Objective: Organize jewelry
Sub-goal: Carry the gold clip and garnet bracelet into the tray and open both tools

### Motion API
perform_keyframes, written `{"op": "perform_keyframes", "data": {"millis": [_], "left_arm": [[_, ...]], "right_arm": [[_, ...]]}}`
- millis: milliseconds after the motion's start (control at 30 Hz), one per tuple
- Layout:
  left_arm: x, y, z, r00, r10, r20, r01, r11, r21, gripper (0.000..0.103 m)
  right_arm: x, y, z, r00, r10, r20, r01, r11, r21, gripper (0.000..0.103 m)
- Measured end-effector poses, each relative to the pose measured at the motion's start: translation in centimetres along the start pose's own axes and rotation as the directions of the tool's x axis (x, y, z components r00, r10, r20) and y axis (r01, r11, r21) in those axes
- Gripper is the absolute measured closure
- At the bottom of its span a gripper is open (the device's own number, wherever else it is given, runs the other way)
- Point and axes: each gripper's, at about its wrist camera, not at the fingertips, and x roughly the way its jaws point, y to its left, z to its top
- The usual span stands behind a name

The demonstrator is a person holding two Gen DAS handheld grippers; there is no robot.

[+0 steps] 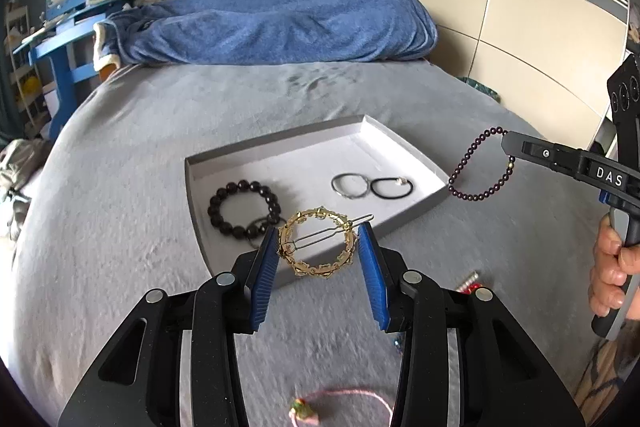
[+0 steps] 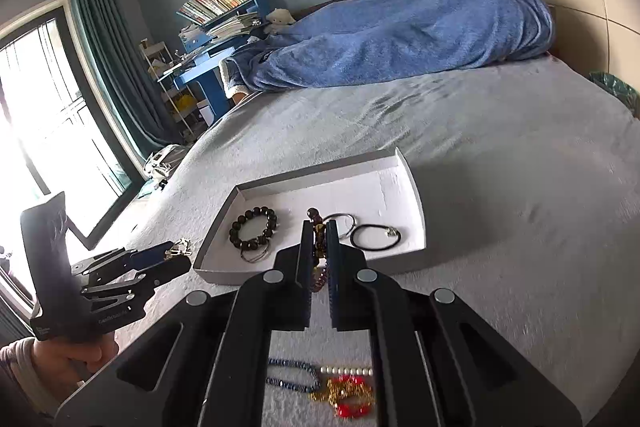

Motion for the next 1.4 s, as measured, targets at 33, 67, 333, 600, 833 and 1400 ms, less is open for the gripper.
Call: {"op": "perform_keyframes", "data": {"millis": [33, 67, 333, 600, 833, 1400], "left_arm": [[0.2, 0.1, 0.1, 1.0, 0.001, -0.001, -0.001, 1.0, 0.001, 0.061], [0.5, 0.2, 0.4, 1.0, 0.003, -0.002, -0.003, 1.0, 0.001, 0.061], [3.3, 1.4, 1.5, 0.999, 0.009, -0.037, -0.01, 0.999, -0.031, 0.061], [7.1, 2.6, 1.2, 0.994, 0.042, -0.103, -0.046, 0.998, -0.038, 0.061], [9.1, 2.7, 0.8, 0.989, 0.049, -0.141, -0.053, 0.998, -0.027, 0.061], [11.0, 2.2, -0.4, 0.98, 0.068, -0.187, -0.07, 0.998, -0.002, 0.055]], "right_arm": [[0.3, 0.2, 0.2, 1.0, 0.001, 0.0, -0.001, 1.0, -0.004, 0.097], [0.7, 0.3, 0.3, 1.0, 0.004, -0.002, -0.004, 1.0, -0.008, 0.097], [4.9, 2.1, 1.7, 0.999, 0.036, -0.038, -0.037, 0.998, -0.047, 0.097], [9.7, 3.4, 1.2, 0.991, 0.069, -0.119, -0.077, 0.995, -0.068, 0.097], [14.1, 1.6, -0.1, 0.979, 0.002, -0.205, -0.015, 0.998, -0.062, 0.097], [16.2, -0.1, -1.7, 0.956, -0.123, -0.266, 0.093, 0.988, -0.123, 0.097]]}}
